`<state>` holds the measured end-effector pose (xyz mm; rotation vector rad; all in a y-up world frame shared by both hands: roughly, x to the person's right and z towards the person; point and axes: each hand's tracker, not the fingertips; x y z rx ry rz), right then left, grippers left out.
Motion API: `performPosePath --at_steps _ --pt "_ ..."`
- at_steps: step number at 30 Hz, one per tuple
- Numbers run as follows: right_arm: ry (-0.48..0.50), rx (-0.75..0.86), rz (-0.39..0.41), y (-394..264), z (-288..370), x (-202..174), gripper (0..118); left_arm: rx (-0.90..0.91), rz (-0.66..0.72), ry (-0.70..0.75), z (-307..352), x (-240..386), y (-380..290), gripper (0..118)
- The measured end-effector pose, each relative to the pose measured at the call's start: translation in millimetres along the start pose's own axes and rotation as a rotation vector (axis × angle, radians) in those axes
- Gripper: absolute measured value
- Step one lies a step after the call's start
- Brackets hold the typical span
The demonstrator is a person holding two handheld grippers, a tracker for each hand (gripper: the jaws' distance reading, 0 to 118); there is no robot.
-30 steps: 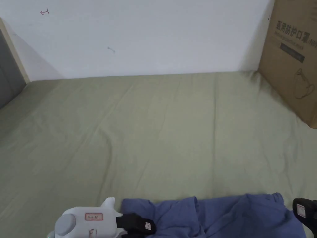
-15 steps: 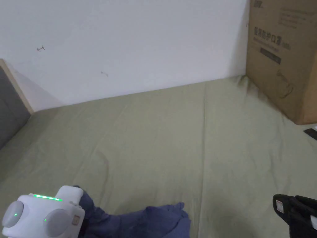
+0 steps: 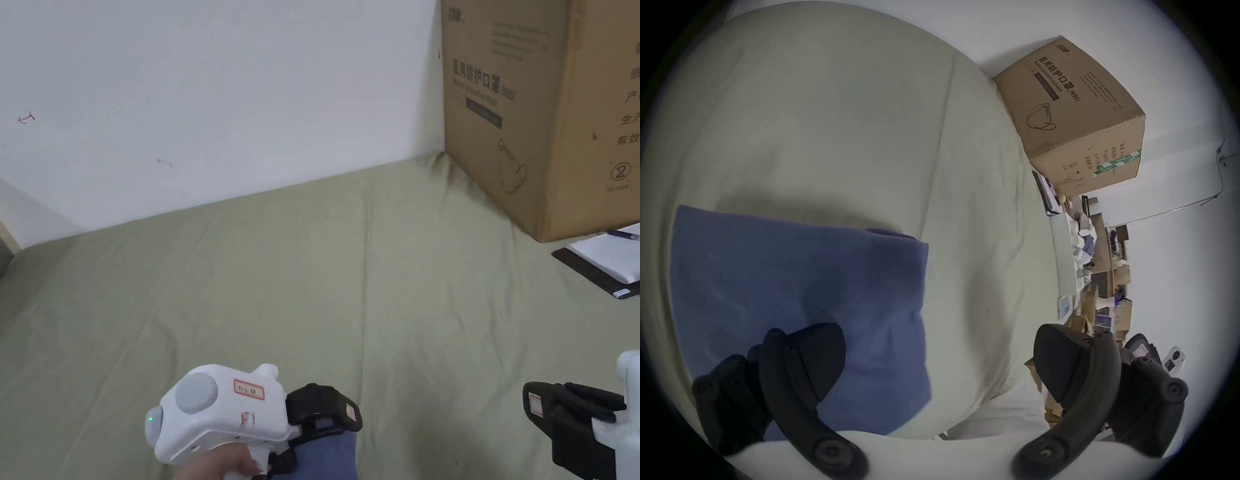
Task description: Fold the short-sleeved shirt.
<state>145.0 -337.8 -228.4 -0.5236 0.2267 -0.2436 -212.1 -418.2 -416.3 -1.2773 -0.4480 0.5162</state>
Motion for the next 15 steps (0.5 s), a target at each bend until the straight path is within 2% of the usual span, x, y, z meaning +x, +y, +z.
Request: performPosePath --at_steps 6,7,8,9,10,11,15 --pt "0.018 -0.018 0.02 -3 -13 -7 0 0.156 -0.216 0.284 65 -5 -15 115" --pt "0.02 -0.021 0.021 -4 -15 -8 0 0.201 -0.252 0.304 71 -7 -20 107" --pt "0.023 -0.025 0.02 -4 -17 -8 0 0.24 -0.289 0.314 75 -8 -25 89" --pt "0.027 -0.029 0.017 -5 -19 -9 0 0.254 -0.326 0.318 76 -6 -29 54" --pt "0.029 -0.031 0.016 -5 -20 -10 0 0.251 -0.352 0.333 72 -4 -32 8" --pt "0.03 -0.034 0.016 -6 -21 -11 0 0.253 -0.367 0.33 66 -5 -35 0" --pt "0.026 -0.041 0.024 -7 -21 -12 0 0.159 -0.351 0.177 23 2 -34 0"
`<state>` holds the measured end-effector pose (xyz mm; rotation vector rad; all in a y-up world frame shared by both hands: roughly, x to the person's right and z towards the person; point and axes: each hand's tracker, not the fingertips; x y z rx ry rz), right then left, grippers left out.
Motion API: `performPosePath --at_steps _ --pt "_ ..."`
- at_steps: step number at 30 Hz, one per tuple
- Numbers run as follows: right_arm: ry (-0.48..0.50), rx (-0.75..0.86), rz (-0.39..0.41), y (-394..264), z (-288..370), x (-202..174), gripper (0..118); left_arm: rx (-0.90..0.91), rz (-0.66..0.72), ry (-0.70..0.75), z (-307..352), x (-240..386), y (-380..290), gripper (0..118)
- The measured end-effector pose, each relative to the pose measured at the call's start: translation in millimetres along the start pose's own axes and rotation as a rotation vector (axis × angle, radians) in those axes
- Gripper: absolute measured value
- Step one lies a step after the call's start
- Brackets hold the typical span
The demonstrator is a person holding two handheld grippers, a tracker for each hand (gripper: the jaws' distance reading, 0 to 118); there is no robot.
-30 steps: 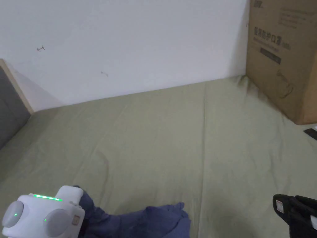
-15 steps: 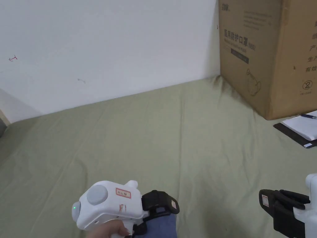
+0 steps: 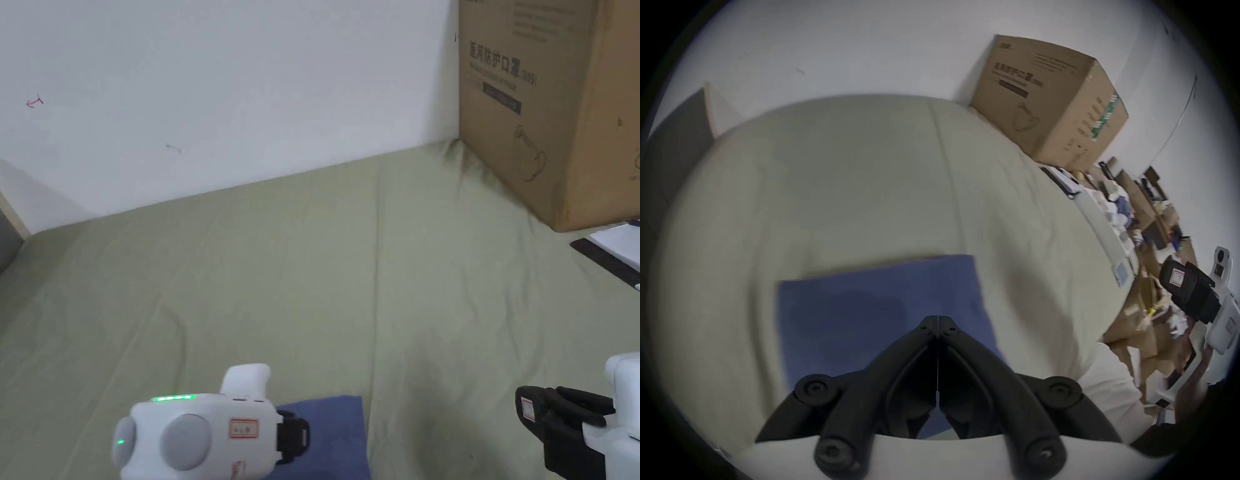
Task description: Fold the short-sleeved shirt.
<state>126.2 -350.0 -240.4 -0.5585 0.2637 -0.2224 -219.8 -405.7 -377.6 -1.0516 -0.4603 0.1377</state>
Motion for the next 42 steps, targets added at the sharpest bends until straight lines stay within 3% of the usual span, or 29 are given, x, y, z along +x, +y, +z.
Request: performPosePath --at_steps 2,5,9,12,14,18,21,25,28,30,32,35,37,42 --pt "-0.005 -0.002 0.0 0 1 0 0 -0.067 -0.012 -0.016 -29 11 -1 0" --pt "-0.013 -0.007 0.003 0 1 -1 0 -0.178 -0.055 0.136 -81 22 -10 0" --pt "-0.016 -0.01 -0.001 1 4 -4 0 -0.121 -0.011 0.096 -89 30 -12 0" --pt "0.005 -0.003 -0.001 4 7 -9 0 -0.062 0.111 -0.178 -58 23 -12 0" --pt "0.027 0.005 0.011 8 9 -15 0 0.055 0.154 -0.255 -25 24 -15 0" --pt "0.073 0.114 0.059 28 24 -31 0 0.384 0.059 -0.15 74 31 -20 0" --pt "0.078 0.279 0.102 49 44 -46 0 0.729 -0.03 0.093 148 44 -35 0" --pt "-0.007 0.53 0.197 64 65 -65 0 1.029 -0.026 0.255 204 52 -61 0" --pt "-0.182 0.672 0.216 58 65 -78 0 1.124 0.013 0.357 212 53 -77 0" --pt "-0.238 0.748 0.204 49 57 -79 0 1.154 -0.078 0.526 200 55 -87 0" --pt "-0.284 0.739 0.249 37 39 -74 0 1.146 -0.108 0.681 180 56 -91 0" --pt "-0.382 0.635 0.228 26 22 -70 0 1.125 -0.03 0.606 170 49 -99 0" --pt "-0.344 0.622 0.202 21 24 -66 0 1.097 -0.022 0.607 169 45 -101 0" --pt "-0.354 0.62 0.238 18 30 -65 0 1.098 -0.029 0.612 170 42 -104 0"
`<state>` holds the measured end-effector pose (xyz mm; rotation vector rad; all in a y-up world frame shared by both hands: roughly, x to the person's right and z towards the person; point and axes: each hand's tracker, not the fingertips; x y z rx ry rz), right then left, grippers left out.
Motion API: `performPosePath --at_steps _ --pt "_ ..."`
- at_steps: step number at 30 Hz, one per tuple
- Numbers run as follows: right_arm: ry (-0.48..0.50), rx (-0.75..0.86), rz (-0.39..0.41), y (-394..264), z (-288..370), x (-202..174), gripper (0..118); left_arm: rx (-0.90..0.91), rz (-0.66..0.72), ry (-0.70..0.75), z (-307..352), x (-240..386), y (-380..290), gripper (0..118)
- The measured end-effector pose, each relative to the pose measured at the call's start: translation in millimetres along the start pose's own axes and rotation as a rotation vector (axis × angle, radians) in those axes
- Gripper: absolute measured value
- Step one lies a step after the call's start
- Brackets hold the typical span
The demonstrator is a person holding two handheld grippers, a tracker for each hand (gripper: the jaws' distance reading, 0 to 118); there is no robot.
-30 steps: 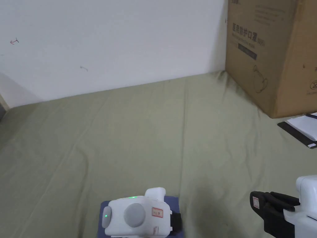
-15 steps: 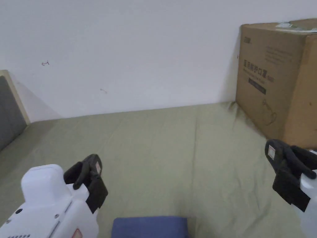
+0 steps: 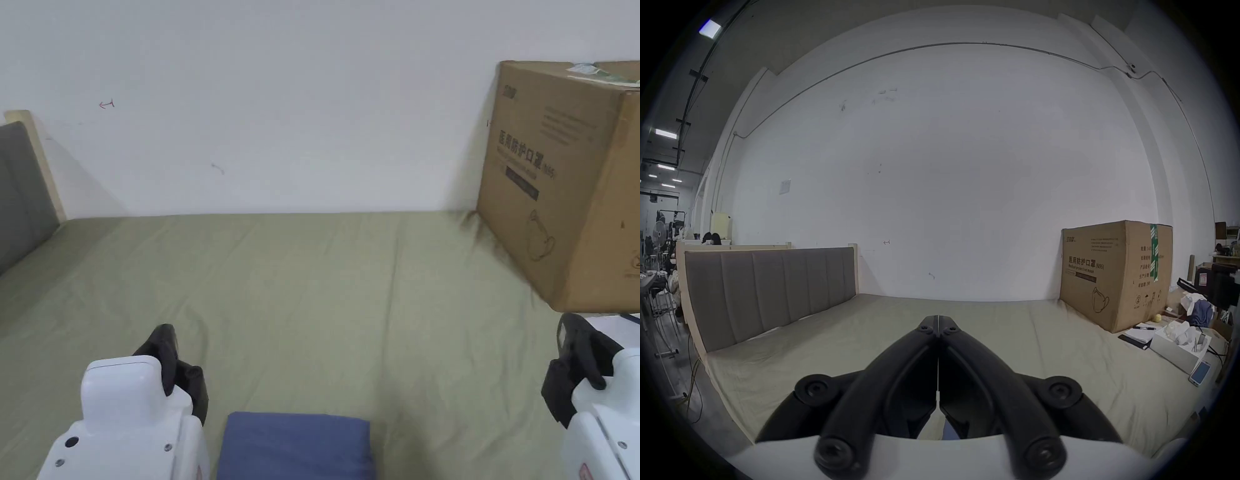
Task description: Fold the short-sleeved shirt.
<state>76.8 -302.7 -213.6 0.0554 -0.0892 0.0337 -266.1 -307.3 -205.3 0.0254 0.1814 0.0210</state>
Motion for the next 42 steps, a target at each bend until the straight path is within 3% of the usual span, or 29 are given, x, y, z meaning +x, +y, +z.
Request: performPosePath --at_steps 8,12,14,17,19,21,24,27,29,30,32,34,36,40,42 --pt "0.007 -0.02 -0.047 7 0 2 0 -0.03 -0.033 -0.003 0 -2 5 0" --pt "0.213 -0.052 -0.083 8 -13 -7 0 -0.182 -0.001 -0.163 -10 -26 18 0" --pt "0.301 -0.135 -0.1 -4 -30 -19 0 -0.3 0.065 -0.252 -20 -41 14 0" --pt "0.477 -0.405 -0.078 -40 -73 -51 0 -0.364 0.158 -0.247 -25 -56 -10 0" --pt "0.571 -0.65 -0.001 -79 -105 -82 0 -0.417 0.209 -0.22 -30 -66 -31 0" --pt "0.545 -0.787 0.121 -120 -123 -108 0 -0.508 0.298 -0.256 -41 -80 -49 0" --pt "0.553 -0.906 0.144 -164 -136 -122 0 -0.634 0.439 -0.286 -62 -100 -77 0" --pt "0.56 -0.99 0.167 -191 -136 -126 0 -0.755 0.471 -0.347 -91 -115 -100 1" --pt "0.565 -0.977 0.182 -198 -132 -126 0 -0.852 0.492 -0.414 -114 -122 -117 10" --pt "0.572 -0.953 0.185 -197 -130 -124 0 -0.897 0.519 -0.46 -127 -125 -128 23" --pt "0.579 -0.951 0.185 -197 -132 -123 0 -0.971 0.556 -0.535 -151 -130 -147 73" --pt "0.588 -0.948 0.186 -197 -131 -122 0 -1.05 0.621 -0.596 -173 -133 -173 113" --pt "0.596 -0.946 0.186 -199 -132 -121 0 -1.105 0.696 -0.638 -191 -135 -193 115" --pt "0.595 -0.949 0.158 -201 -132 -119 0 -1.237 0.975 -0.884 -217 -121 -231 115" --pt "0.595 -0.95 0.146 -202 -132 -119 0 -1.256 1.028 -0.958 -225 -103 -238 115"
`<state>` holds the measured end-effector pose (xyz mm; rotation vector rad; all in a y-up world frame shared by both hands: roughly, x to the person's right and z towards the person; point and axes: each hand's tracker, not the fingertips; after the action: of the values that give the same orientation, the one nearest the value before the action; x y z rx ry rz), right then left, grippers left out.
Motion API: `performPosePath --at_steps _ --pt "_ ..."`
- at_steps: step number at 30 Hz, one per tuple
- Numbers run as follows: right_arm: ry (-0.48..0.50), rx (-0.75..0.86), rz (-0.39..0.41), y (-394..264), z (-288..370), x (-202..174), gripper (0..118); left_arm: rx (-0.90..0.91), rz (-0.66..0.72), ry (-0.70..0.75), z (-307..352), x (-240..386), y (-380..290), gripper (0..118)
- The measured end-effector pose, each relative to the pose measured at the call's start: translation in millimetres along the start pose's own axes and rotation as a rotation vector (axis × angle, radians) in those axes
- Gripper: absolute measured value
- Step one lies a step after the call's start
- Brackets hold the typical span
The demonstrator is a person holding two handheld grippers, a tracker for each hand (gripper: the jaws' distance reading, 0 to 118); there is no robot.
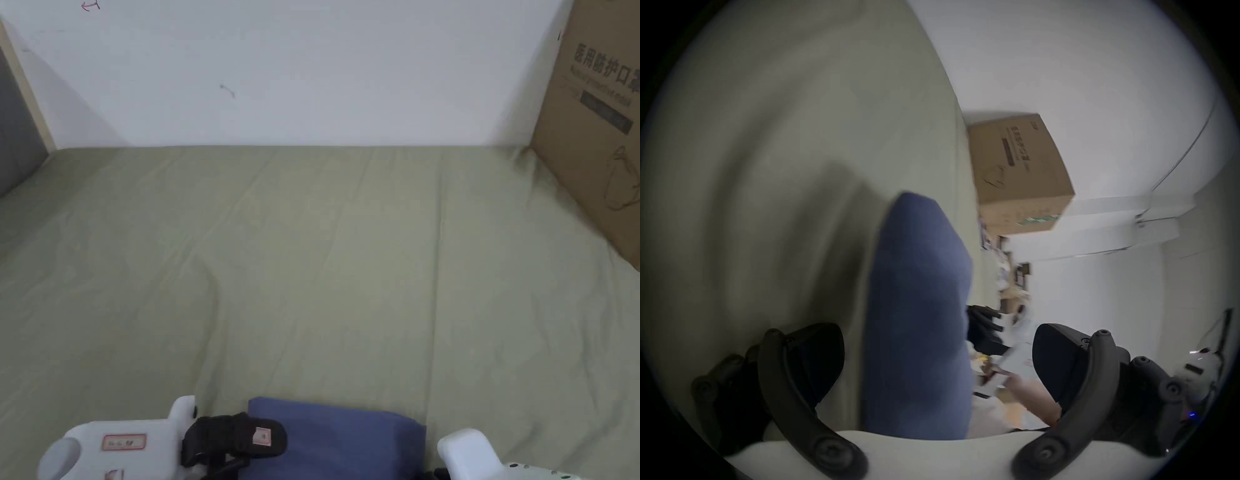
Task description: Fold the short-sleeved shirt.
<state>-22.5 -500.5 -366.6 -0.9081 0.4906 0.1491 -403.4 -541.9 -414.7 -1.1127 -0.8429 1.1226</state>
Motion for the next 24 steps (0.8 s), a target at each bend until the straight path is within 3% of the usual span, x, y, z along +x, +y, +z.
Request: performPosePath --at_steps 2,4,6,8,11,14,16,19,21,24 --pt "0.004 0.002 -0.006 0 0 1 0 -0.062 -0.012 -0.015 -20 5 7 115" --pt "0.007 0.003 -0.011 0 0 1 0 -0.084 -0.06 0.086 -35 15 7 114" --pt "0.013 0.006 -0.019 -1 1 3 0 -0.092 -0.143 0.184 -37 28 6 103" --pt "0.021 0.014 -0.035 -2 2 5 0 -0.064 -0.232 0.379 -28 31 4 27" --pt "0.033 0.036 -0.054 -2 7 5 0 -0.047 -0.126 0.274 -23 27 -2 26" --pt "0.024 0.086 -0.068 -4 20 2 0 -0.028 -0.2 0.281 -18 42 -9 25" --pt "0.033 0.133 -0.072 -1 36 -1 0 -0.005 -0.158 0.156 -4 53 -11 24" --pt "0.042 0.178 -0.061 2 61 -4 0 0.053 -0.204 0.117 40 77 -8 24" --pt "0.045 0.191 -0.052 3 74 -8 0 0.09 -0.209 0.199 85 82 3 24" --pt "0.039 0.188 -0.037 4 87 -19 0 0.114 -0.263 0.47 159 91 25 24"
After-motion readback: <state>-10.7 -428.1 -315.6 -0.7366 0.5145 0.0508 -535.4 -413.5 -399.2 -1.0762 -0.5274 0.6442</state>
